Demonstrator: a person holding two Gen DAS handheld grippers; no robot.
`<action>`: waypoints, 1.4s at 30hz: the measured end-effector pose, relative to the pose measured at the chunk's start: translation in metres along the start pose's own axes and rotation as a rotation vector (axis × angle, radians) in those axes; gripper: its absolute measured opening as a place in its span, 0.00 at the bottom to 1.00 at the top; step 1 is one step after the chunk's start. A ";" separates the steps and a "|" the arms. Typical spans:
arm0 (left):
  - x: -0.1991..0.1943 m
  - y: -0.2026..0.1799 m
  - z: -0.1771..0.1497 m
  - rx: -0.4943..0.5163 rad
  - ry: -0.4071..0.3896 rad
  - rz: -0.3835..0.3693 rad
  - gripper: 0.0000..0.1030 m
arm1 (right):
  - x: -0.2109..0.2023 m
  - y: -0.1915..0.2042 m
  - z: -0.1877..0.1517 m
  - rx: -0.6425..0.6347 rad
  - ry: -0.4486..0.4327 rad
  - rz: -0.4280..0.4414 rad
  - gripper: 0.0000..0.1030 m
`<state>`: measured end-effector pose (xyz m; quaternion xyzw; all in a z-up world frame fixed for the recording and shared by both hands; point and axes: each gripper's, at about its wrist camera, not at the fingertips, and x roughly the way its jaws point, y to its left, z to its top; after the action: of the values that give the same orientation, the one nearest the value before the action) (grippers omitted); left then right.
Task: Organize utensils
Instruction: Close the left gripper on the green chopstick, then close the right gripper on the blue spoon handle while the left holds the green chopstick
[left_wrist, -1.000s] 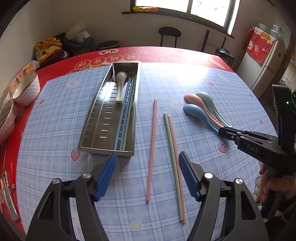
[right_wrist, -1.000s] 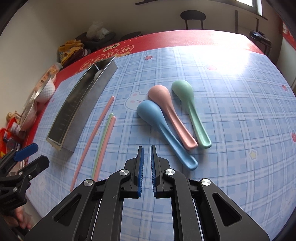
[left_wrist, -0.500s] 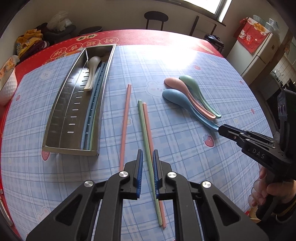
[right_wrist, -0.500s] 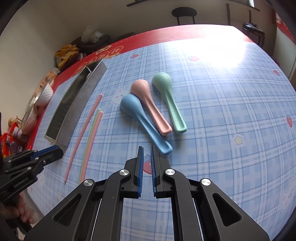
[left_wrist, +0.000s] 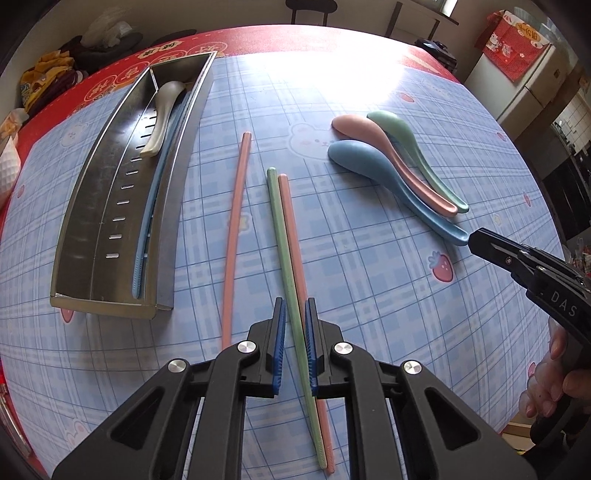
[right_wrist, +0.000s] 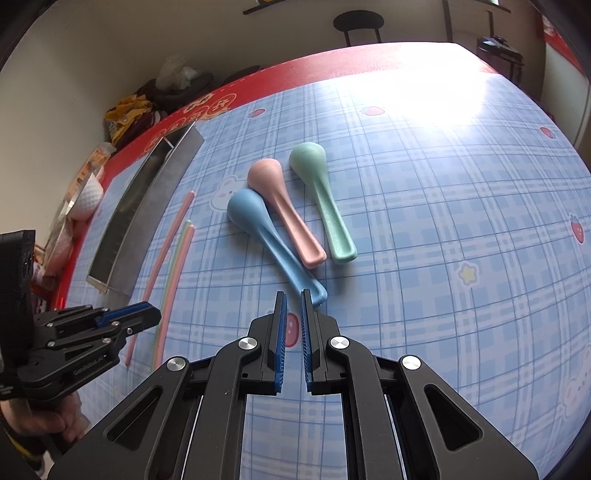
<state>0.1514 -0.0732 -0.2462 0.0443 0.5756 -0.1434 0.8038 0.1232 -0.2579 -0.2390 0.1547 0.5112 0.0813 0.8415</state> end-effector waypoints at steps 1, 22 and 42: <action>0.001 0.000 0.000 -0.002 0.000 0.003 0.10 | 0.000 -0.001 0.000 0.002 0.000 -0.001 0.08; 0.004 -0.005 -0.003 0.007 0.028 0.047 0.09 | 0.005 -0.011 0.007 0.036 -0.003 0.010 0.08; 0.011 0.002 0.002 -0.033 -0.012 0.008 0.09 | 0.003 -0.020 0.004 0.036 -0.012 -0.025 0.08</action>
<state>0.1572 -0.0740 -0.2558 0.0324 0.5727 -0.1312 0.8085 0.1276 -0.2763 -0.2465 0.1636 0.5096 0.0605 0.8426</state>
